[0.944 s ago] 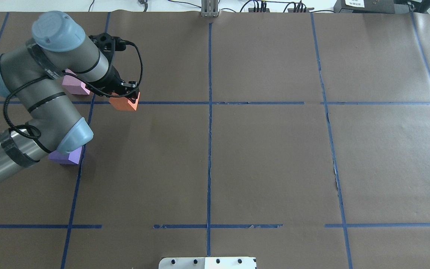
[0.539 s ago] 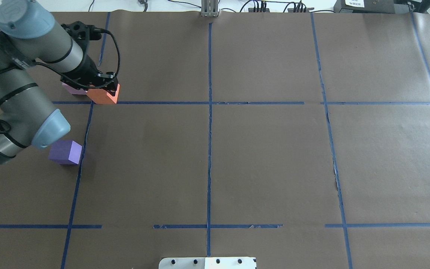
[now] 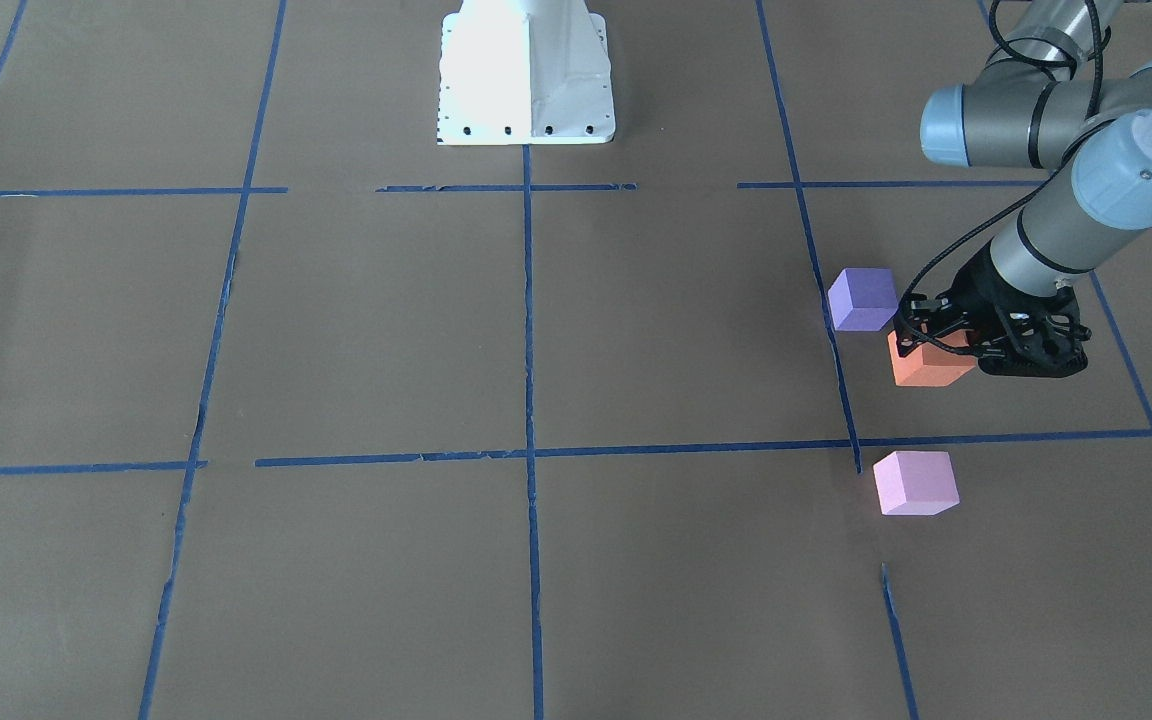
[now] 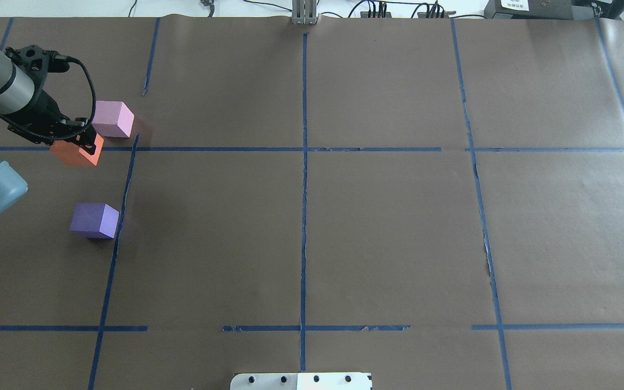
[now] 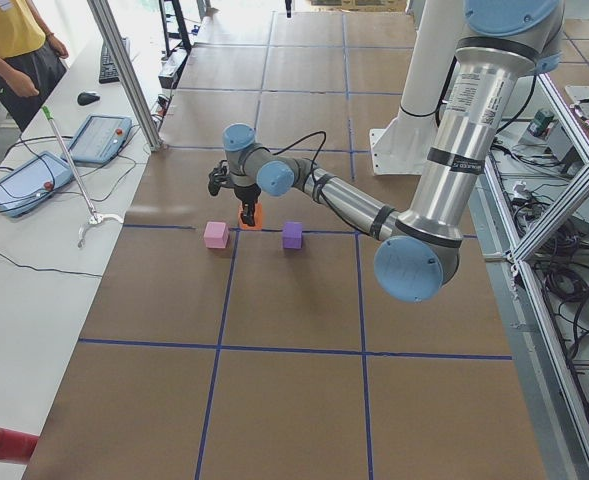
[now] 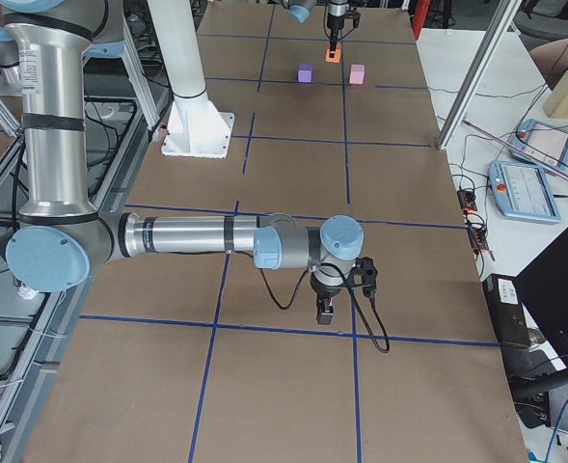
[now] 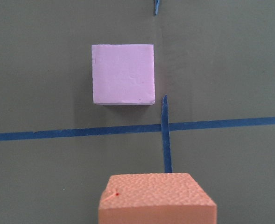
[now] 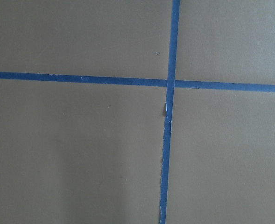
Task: Arrange blocks in a line
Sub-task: 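Lower the orange cube between the pink and purple cubes, aligning it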
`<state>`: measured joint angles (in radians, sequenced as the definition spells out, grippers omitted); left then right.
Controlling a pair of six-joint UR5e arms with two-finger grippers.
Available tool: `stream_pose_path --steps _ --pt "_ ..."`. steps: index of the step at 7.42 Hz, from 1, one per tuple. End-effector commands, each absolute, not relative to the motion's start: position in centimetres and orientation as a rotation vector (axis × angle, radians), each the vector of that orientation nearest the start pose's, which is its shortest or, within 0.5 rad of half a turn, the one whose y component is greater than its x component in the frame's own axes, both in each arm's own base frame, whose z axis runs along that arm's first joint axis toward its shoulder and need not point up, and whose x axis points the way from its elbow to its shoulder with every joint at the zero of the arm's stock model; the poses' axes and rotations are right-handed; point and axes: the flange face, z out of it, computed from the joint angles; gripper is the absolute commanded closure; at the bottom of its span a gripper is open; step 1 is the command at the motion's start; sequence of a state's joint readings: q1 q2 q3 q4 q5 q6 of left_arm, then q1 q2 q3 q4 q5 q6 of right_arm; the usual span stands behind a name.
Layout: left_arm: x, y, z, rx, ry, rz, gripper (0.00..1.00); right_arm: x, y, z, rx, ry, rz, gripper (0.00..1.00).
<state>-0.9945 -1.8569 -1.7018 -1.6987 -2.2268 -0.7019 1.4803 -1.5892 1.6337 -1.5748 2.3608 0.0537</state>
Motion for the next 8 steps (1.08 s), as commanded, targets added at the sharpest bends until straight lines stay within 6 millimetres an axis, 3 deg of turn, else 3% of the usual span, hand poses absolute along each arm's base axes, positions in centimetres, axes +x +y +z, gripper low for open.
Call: stream_pose_path --steps 1,4,5,8 --pt "28.4 -55.7 45.6 0.054 0.843 0.071 0.74 1.8 -49.0 63.6 -0.018 -0.791 -0.051 0.00" --pt "31.1 -56.9 46.8 0.025 0.847 0.047 0.75 1.8 -49.0 63.6 -0.018 -0.791 -0.051 0.00" --pt "32.8 -56.1 47.0 0.017 0.860 0.054 0.75 1.8 -49.0 63.6 -0.019 -0.791 -0.051 0.00" --pt "33.5 -56.0 47.9 0.009 0.855 0.061 0.74 1.8 -49.0 63.6 -0.019 -0.791 -0.051 0.00"
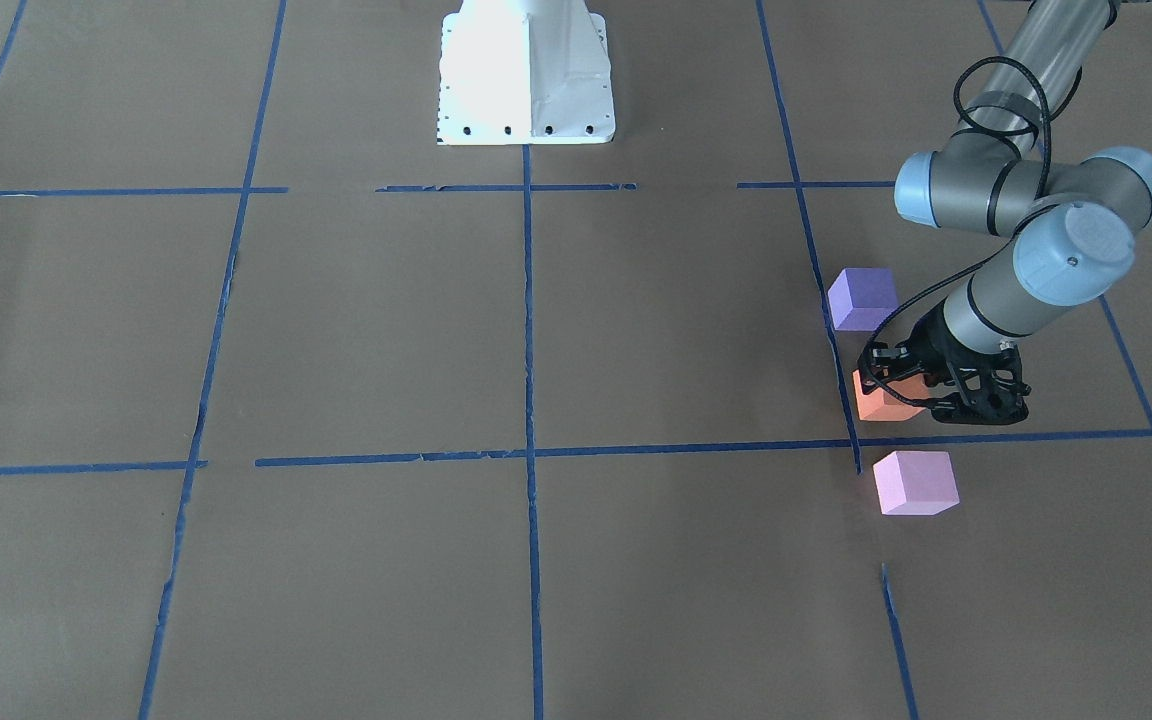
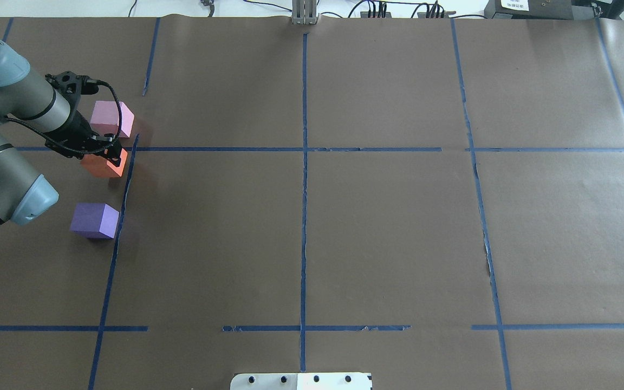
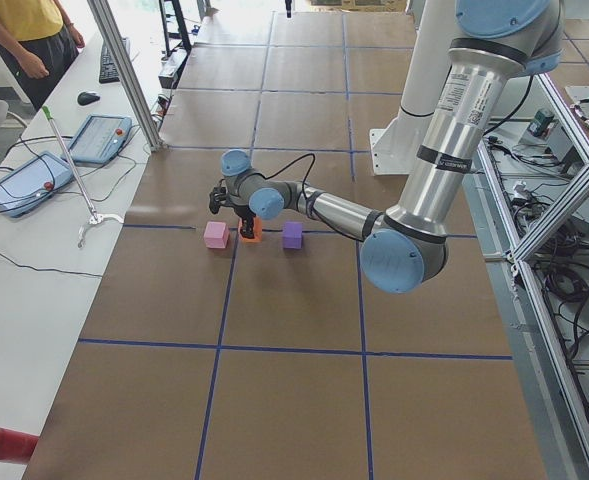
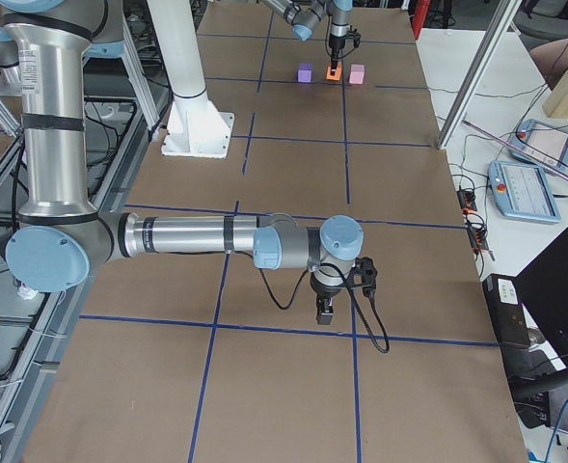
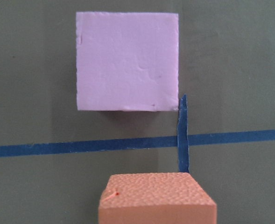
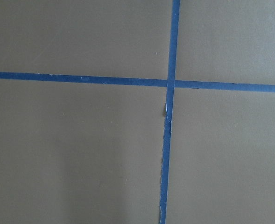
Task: Arrange blocks in a line
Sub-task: 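Lower the orange cube between the pink and purple cubes, aligning it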
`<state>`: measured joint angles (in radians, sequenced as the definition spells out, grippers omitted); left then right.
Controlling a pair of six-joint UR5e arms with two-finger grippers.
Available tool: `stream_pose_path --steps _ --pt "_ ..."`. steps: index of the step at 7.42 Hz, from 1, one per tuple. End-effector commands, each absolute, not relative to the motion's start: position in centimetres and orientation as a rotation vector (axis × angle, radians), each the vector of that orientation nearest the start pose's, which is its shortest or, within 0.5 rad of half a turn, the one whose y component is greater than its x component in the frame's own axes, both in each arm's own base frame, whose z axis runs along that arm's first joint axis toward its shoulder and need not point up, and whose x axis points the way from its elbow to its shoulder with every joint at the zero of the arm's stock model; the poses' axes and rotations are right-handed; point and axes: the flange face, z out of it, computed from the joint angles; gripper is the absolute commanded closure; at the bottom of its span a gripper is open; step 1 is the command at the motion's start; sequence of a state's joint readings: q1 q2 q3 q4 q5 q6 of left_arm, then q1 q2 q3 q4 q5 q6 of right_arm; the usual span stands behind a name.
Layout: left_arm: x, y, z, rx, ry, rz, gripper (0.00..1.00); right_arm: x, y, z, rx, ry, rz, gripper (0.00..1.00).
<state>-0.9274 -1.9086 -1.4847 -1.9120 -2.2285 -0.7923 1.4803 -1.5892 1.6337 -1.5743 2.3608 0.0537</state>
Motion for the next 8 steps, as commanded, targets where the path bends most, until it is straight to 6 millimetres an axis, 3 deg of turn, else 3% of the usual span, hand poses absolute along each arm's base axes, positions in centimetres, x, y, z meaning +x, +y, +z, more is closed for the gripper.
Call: stream_pose_path --steps 1,6,8 --pt "33.3 -55.8 48.2 0.007 0.852 0.058 0.73 1.8 -49.0 63.6 -0.018 -0.791 -0.051 0.00" --pt "33.0 -55.4 49.0 -0.019 0.844 0.018 0.72 1.8 -49.0 63.6 -0.019 -0.791 -0.051 0.00" --pt "33.1 -55.4 49.3 -0.021 0.843 0.017 0.67 1.8 -49.0 63.6 -0.018 -0.791 -0.051 0.00"
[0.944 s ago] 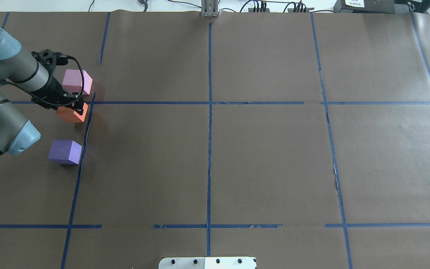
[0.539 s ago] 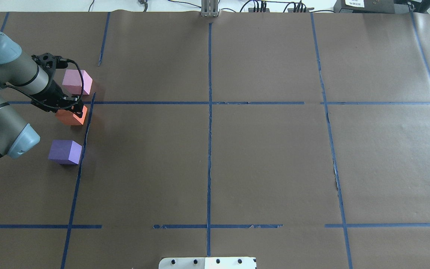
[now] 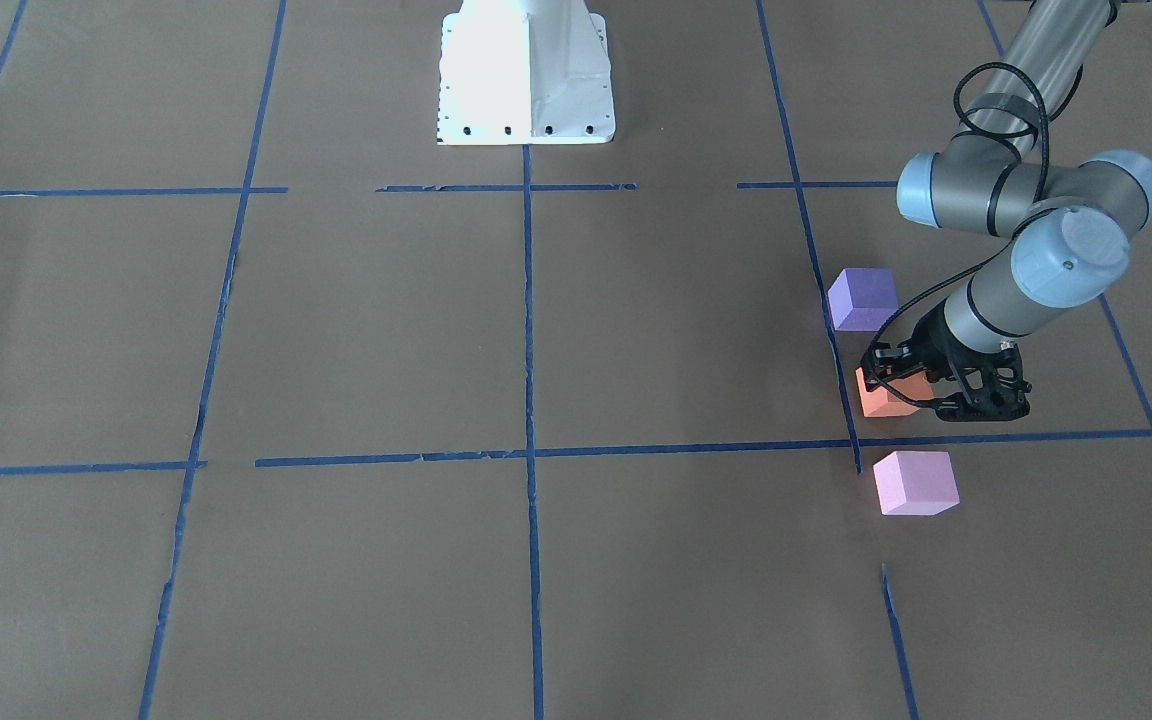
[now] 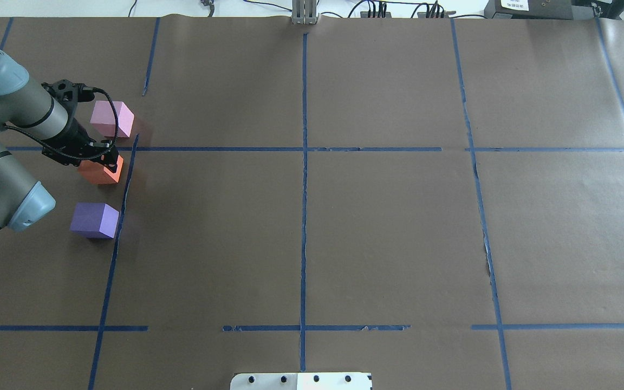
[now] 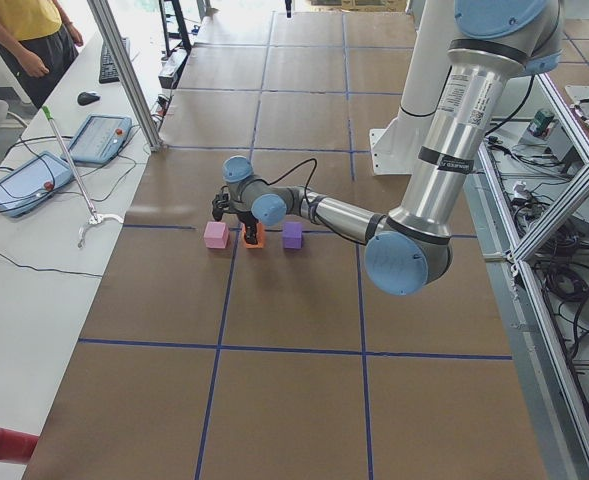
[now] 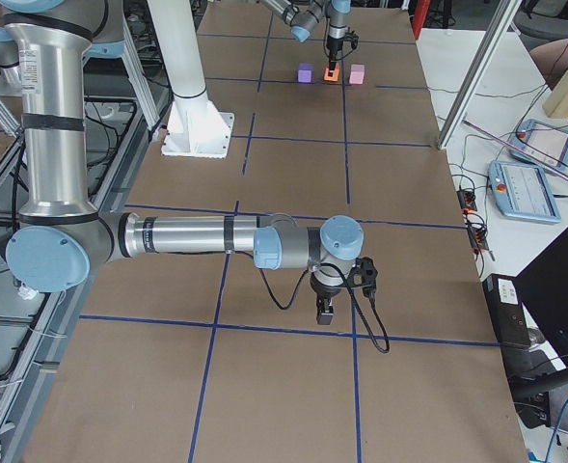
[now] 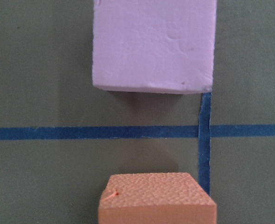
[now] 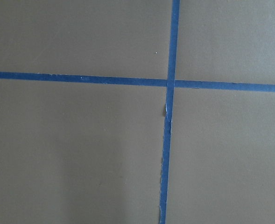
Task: Arrange blocks in a line
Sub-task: 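Lower the orange cube between the pink and purple cubes, aligning it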
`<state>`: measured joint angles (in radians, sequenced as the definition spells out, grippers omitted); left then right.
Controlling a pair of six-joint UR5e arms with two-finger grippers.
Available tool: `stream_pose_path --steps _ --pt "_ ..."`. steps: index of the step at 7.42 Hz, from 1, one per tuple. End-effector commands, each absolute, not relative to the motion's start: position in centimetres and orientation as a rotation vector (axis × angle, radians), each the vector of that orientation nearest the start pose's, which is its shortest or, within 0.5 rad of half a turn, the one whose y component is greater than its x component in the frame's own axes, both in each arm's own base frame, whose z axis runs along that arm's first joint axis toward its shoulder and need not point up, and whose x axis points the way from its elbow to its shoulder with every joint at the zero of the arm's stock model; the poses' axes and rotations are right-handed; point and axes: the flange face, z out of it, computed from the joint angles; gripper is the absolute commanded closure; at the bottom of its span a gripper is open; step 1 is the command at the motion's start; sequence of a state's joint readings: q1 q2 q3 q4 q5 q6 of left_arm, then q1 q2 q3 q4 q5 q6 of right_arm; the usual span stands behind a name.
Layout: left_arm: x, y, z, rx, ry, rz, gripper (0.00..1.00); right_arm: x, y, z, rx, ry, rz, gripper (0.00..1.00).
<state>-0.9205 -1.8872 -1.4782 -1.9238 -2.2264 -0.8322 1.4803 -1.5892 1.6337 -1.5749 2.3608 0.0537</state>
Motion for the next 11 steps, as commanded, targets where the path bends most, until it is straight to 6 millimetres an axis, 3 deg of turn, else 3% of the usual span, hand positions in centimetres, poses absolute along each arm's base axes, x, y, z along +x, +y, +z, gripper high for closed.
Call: stream_pose_path --steps 1,2,4,7,8,10,11 --pt "33.1 -55.4 49.2 -0.022 0.844 0.017 0.62 1.8 -49.0 63.6 -0.018 -0.791 -0.051 0.00" --pt "33.1 -55.4 49.3 -0.022 0.842 0.018 0.60 1.8 -49.0 63.6 -0.018 -0.791 -0.051 0.00" --pt "33.3 -55.5 49.8 -0.025 0.842 0.020 0.41 1.8 -49.0 63.6 -0.018 -0.791 -0.051 0.00" --pt "33.5 -55.5 49.8 -0.017 0.844 0.025 0.02 1.8 -49.0 63.6 -0.018 -0.791 -0.051 0.00" --pt "33.3 -55.5 49.6 -0.012 0.844 0.025 0.00 1.8 -49.0 63.6 -0.019 -0.791 -0.051 0.00" --pt "31.0 -55.1 45.9 0.068 0.879 0.034 0.00 1.8 -49.0 63.6 -0.018 -0.791 -0.051 0.00" --pt "27.5 -55.3 44.2 0.120 0.885 -0.005 0.00 1.8 -49.0 63.6 -0.019 -0.791 -0.051 0.00"
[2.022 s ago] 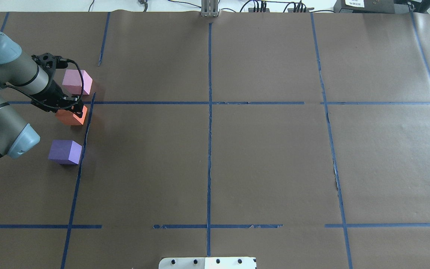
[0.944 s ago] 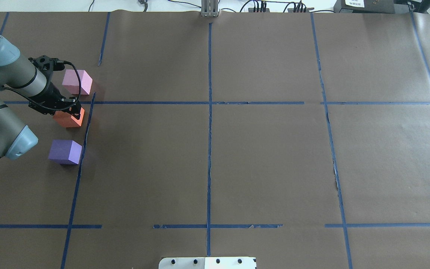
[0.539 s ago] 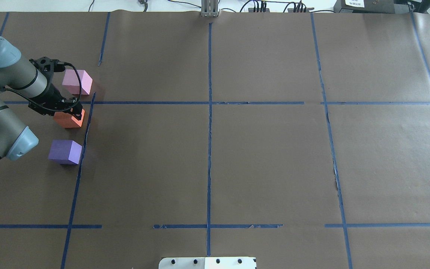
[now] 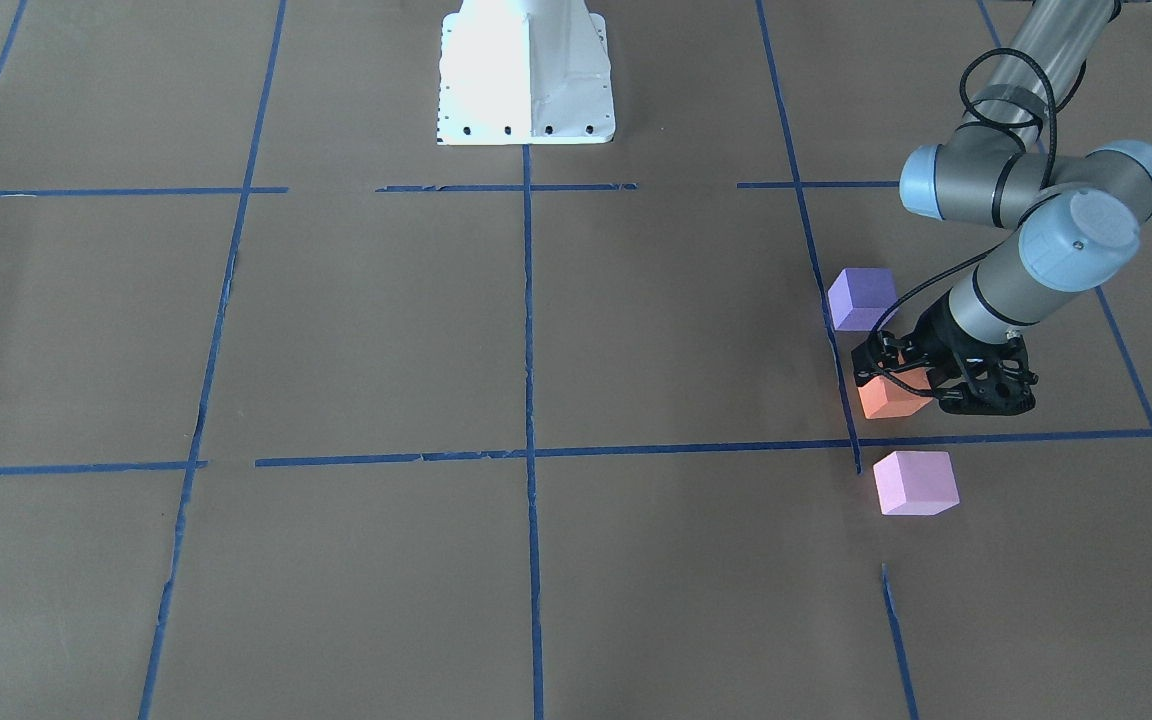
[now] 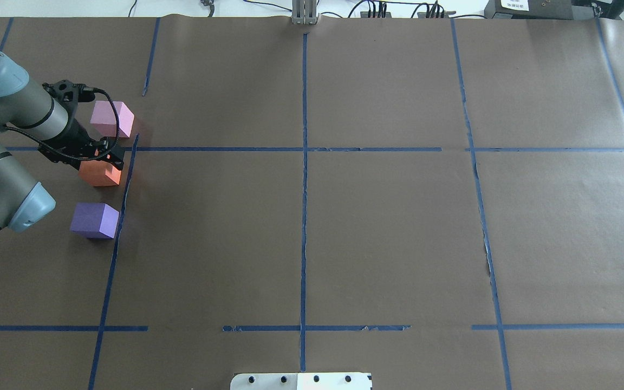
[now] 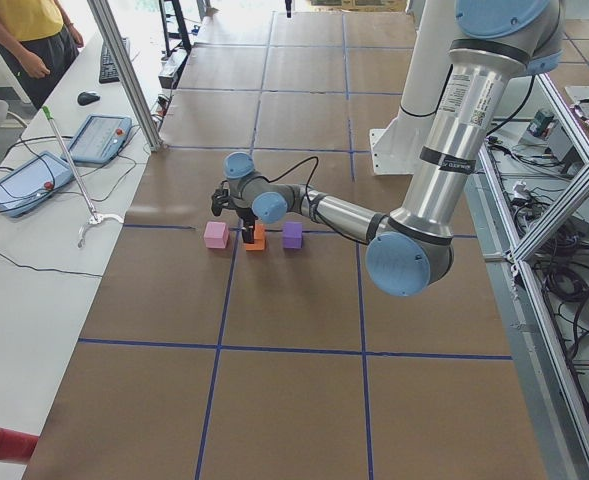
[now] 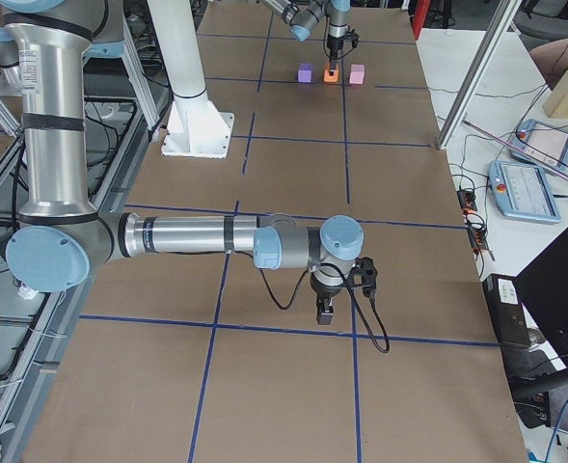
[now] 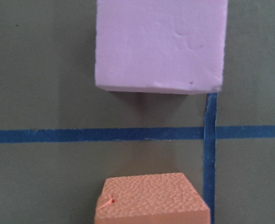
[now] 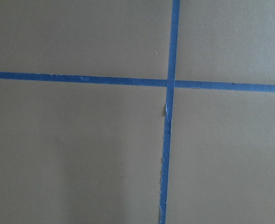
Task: Arrange blocks in a line
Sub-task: 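Open the left gripper and withdraw it away from the cubes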
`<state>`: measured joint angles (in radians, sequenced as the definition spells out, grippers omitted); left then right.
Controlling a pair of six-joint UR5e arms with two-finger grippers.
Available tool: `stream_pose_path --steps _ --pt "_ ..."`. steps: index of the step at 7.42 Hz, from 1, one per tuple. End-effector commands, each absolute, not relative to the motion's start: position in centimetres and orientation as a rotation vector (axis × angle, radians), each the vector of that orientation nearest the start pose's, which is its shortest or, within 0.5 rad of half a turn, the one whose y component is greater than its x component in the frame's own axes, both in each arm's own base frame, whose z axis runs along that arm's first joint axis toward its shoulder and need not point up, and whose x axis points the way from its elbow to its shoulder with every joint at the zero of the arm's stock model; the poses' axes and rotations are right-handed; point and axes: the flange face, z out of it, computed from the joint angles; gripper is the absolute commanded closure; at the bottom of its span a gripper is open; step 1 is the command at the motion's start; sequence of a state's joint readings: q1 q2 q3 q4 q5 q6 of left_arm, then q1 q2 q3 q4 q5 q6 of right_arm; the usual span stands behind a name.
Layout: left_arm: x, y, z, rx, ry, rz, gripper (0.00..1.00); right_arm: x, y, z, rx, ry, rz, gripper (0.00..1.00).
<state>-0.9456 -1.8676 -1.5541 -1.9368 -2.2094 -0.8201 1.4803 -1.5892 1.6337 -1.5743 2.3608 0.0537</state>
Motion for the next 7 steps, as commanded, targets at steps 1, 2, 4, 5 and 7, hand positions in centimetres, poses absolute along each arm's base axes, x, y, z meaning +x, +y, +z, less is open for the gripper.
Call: stream_pose_path --steps 1,2,4,5,7 --pt "23.4 -54.6 42.8 0.144 0.880 -0.052 0.00 1.8 -49.0 63.6 -0.018 -0.791 -0.051 0.00" --pt "21.9 -54.1 41.0 0.154 0.883 -0.066 0.00 1.8 -49.0 63.6 -0.018 -0.791 -0.051 0.00" --pt "21.3 -54.2 40.9 0.171 0.881 -0.051 0.00 1.8 -49.0 63.6 -0.018 -0.791 -0.051 0.00" --pt "16.6 -54.7 44.0 0.229 0.831 0.028 0.00 1.8 -49.0 63.6 -0.019 -0.791 -0.051 0.00" --pt "6.2 -55.3 50.9 0.277 0.746 0.057 0.00 1.8 -49.0 63.6 -0.019 -0.791 -0.051 0.00"
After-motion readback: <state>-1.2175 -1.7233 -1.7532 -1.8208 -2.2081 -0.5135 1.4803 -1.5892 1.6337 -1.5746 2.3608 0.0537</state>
